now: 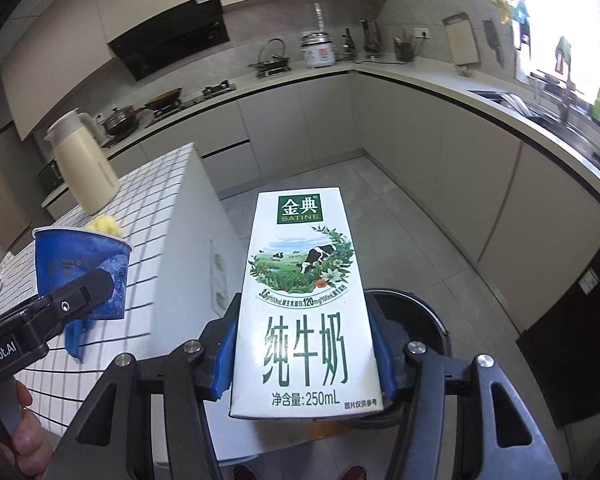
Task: Collect trash
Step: 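Carry the blue cup and milk carton with both tools over the black bin, then open both tools to drop the cup and carton into the bin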
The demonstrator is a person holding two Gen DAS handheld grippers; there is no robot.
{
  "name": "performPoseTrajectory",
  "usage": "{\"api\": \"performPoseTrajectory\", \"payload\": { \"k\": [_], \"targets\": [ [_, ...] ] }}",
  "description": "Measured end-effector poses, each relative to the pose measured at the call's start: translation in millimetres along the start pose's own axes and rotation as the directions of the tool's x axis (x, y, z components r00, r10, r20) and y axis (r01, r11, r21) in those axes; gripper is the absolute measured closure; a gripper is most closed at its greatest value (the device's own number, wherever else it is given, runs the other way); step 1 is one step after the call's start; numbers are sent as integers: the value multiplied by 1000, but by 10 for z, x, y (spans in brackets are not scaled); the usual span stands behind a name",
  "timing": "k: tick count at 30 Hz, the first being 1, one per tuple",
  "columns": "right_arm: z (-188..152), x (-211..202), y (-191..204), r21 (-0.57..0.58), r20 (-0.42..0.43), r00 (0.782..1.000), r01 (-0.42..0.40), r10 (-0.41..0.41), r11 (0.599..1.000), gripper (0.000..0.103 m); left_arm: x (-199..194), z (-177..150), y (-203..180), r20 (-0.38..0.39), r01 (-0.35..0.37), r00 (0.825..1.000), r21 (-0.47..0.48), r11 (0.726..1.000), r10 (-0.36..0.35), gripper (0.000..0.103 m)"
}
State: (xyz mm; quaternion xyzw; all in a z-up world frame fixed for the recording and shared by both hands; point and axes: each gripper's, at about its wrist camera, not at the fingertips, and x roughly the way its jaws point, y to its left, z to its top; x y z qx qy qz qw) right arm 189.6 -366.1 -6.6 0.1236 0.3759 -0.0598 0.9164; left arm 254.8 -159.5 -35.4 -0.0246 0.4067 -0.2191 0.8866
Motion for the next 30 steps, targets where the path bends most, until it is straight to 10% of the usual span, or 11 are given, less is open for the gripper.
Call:
{"api": "performPoseTrajectory", "payload": {
  "k": [8, 30],
  "targets": [
    [-185, 48, -699, 74, -53, 995, 84, -80, 994, 45, 526, -173, -516, -98, 50, 994, 38, 998, -46, 28],
    [-618, 1618, -1415, 26, -266, 964, 11, -4, 1000, 44, 2055, -653, -799, -318, -113, 940, 40, 993, 120, 26]
  ]
}}
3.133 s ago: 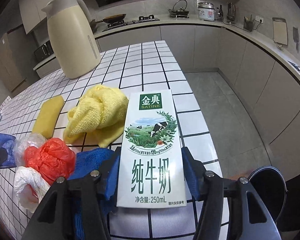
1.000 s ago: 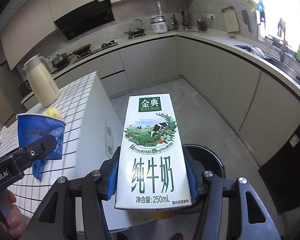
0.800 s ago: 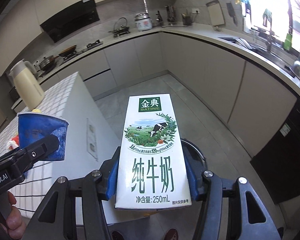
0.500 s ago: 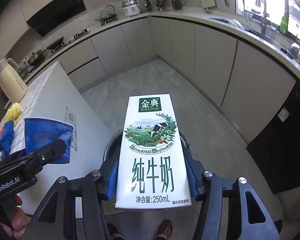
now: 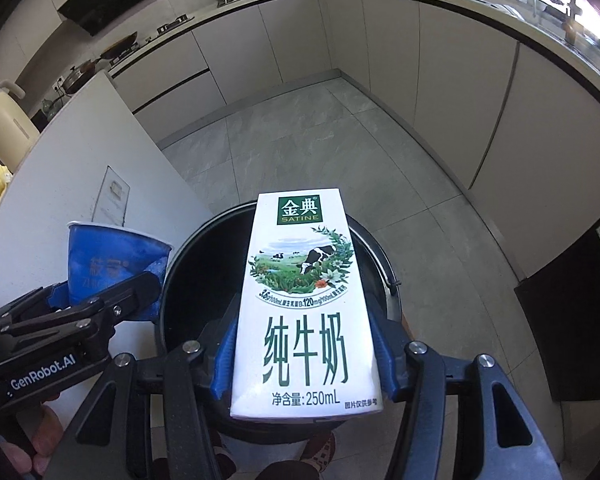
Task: Collect trash
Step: 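Open both tools to drop the cup and carton into the bin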
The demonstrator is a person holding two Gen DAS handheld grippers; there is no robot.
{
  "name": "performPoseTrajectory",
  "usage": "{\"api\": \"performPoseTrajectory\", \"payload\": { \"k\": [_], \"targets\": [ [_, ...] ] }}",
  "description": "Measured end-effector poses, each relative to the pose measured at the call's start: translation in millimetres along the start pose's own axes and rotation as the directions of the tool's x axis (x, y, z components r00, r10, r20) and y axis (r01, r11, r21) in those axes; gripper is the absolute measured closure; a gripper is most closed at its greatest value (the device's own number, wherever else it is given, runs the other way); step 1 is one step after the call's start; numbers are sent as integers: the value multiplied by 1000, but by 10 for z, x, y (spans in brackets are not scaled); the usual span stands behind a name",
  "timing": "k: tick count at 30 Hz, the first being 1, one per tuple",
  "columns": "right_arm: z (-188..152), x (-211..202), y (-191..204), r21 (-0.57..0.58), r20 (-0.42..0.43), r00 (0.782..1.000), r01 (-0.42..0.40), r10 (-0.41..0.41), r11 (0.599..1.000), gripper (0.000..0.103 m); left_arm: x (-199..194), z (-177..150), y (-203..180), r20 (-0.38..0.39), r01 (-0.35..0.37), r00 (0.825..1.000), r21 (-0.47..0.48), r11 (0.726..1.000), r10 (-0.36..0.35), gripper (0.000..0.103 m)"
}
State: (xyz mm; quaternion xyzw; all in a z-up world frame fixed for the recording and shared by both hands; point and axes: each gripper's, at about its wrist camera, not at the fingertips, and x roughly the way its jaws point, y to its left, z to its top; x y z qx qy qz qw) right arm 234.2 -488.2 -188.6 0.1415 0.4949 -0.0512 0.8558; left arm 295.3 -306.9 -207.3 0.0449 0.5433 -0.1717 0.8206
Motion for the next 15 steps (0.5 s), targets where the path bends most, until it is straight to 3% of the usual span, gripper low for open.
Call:
{"api": "performPoseTrajectory", "payload": {
  "k": [3, 15],
  "targets": [
    [10, 75, -70, -1, -10, 1000, 26, -26, 1000, 30, 54, 41, 6, -28, -7, 1000, -4, 1000, 7, 25],
    [88, -411, -27, 34, 58, 998, 31, -33, 999, 29, -590, 126, 10, 49, -19, 999, 6, 1000, 18, 25]
  ]
}}
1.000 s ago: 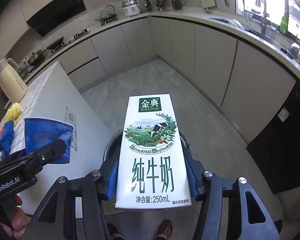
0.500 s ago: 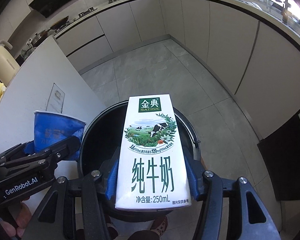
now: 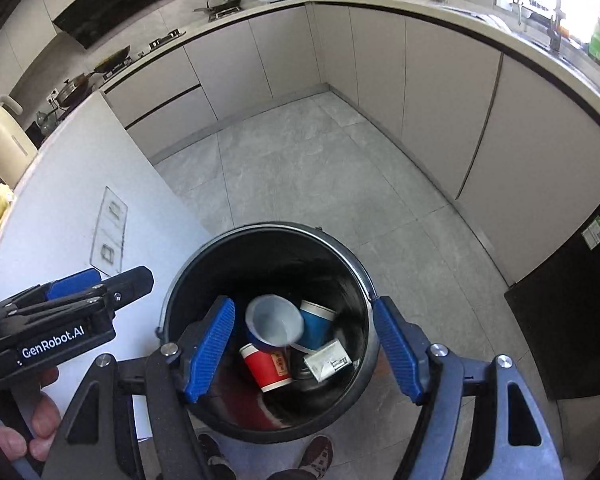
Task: Collect trash
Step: 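Open both tools to drop the cup and carton into the bin, then move both open tools back toward the blue cloth and white tissue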
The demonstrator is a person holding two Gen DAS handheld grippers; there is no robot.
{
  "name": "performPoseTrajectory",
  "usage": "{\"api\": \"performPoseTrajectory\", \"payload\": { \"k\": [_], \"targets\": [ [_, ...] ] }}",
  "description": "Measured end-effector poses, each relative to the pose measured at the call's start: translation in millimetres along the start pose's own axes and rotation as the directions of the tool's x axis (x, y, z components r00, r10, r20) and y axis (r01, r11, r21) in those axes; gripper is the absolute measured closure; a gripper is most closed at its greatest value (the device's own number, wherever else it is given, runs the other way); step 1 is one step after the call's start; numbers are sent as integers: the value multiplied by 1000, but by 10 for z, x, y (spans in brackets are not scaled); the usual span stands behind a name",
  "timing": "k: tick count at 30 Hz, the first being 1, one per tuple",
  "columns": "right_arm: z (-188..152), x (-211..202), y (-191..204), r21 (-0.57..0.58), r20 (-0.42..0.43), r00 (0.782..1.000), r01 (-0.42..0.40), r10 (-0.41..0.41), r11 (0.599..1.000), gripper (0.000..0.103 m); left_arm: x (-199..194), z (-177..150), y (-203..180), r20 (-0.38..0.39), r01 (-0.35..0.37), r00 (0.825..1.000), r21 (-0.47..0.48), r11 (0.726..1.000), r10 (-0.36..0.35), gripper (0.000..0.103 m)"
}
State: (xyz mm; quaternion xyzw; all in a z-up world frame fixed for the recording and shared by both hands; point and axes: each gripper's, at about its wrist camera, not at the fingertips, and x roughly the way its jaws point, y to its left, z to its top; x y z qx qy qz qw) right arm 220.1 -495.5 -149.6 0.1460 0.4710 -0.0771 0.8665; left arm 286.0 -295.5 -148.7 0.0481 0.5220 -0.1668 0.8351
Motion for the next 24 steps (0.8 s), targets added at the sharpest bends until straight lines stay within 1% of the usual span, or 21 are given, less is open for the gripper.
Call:
{"api": "performPoseTrajectory", "payload": {
  "k": [5, 10, 15, 20, 24],
  "targets": [
    [43, -282, 132, 6, 25, 1000, -3, 2, 1000, 29, -341, 22, 113, 24, 16, 1000, -5, 1000, -16, 25],
    [44, -573, 279, 9, 57, 998, -8, 8, 1000, 29, -687, -3, 280, 63, 40, 997, -9, 999, -39, 25],
    [65, -833, 546, -11, 90, 996, -26, 27, 1000, 29, -960, -8, 516, 103, 45, 994, -17, 999, -43, 25],
    [74, -1017, 948, -50, 115, 991, -64, 69, 997, 29, -1238, -69, 876, 142, 22, 990, -57, 998, -14, 25],
    [73, -1111, 1352, -99, 124, 986, -103, 115, 990, 29, -1438, -153, 1209, 174, -20, 984, -104, 994, 38, 25]
  ]
}}
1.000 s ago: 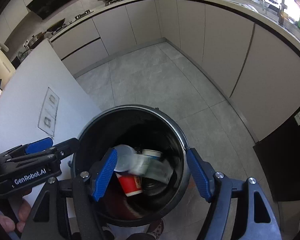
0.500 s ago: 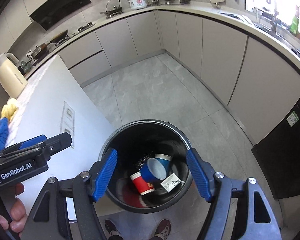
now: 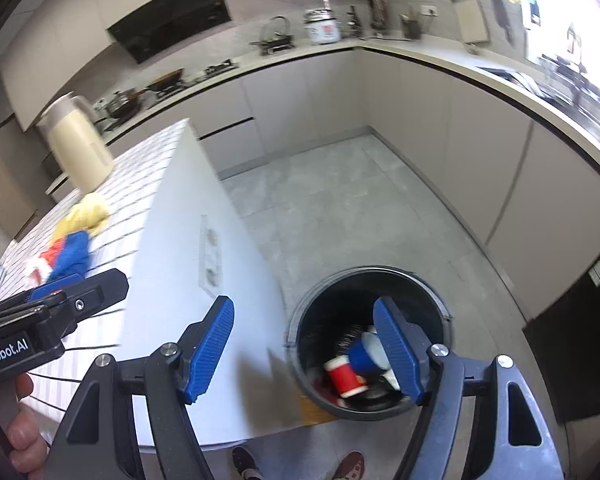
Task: Collect trash
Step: 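Move both open tools back toward the blue cloth and white tissue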
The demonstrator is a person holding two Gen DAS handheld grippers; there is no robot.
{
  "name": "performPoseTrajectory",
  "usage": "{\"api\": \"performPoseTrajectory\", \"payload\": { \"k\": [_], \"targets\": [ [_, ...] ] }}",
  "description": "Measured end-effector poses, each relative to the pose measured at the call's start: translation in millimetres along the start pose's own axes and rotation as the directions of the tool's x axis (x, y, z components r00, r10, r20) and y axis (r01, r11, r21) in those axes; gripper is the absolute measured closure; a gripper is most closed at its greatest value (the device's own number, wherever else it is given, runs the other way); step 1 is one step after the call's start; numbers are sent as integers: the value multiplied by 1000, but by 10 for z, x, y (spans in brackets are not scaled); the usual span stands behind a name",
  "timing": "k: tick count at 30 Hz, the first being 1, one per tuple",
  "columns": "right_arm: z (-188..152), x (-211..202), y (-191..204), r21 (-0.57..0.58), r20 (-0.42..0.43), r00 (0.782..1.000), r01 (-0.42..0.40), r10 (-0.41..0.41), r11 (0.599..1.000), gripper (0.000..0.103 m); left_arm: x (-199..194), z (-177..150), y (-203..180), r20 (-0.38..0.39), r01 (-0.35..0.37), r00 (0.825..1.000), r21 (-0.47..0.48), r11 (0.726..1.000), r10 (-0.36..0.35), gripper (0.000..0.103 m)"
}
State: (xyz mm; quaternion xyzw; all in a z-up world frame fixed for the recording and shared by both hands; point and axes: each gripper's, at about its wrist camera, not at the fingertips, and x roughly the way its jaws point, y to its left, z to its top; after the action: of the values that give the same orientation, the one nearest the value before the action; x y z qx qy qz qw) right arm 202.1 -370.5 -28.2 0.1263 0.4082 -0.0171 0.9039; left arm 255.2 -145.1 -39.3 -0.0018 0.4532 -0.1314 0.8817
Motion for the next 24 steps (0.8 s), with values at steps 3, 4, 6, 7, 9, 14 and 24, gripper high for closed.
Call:
{"api": "performPoseTrajectory", "payload": {
  "k": [3, 4, 6, 7, 9, 14, 24],
  "targets": [
    [31, -3, 286, -34, 9, 1000, -28, 28, 999, 29, -128, -7, 301, 18, -35, 999, -37, 999, 36, 25],
    [44, 1, 395, -45, 10, 999, -41, 42, 998, 29, -170, -13, 409, 25, -50, 998, -53, 997, 52, 25],
    [52, -3, 628, -69, 15, 998, -66, 67, 995, 29, -244, -34, 583, 38, -75, 996, -76, 994, 78, 25],
    [62, 0, 747, -82, 16, 997, -78, 79, 994, 29, -280, -41, 674, 46, -87, 995, -87, 992, 91, 25],
    [75, 20, 968, -108, 16, 995, -101, 103, 989, 29, -351, -62, 875, 62, -117, 990, -111, 987, 124, 25],
    [68, 79, 1499, -167, 10, 987, -154, 158, 974, 29, -489, -131, 1388, 80, -170, 980, -164, 972, 185, 25],
    [21, 229, 2230, -228, -17, 974, -223, 225, 948, 28, -523, -260, 2081, 72, -227, 966, -227, 947, 248, 25]
  ]
}}
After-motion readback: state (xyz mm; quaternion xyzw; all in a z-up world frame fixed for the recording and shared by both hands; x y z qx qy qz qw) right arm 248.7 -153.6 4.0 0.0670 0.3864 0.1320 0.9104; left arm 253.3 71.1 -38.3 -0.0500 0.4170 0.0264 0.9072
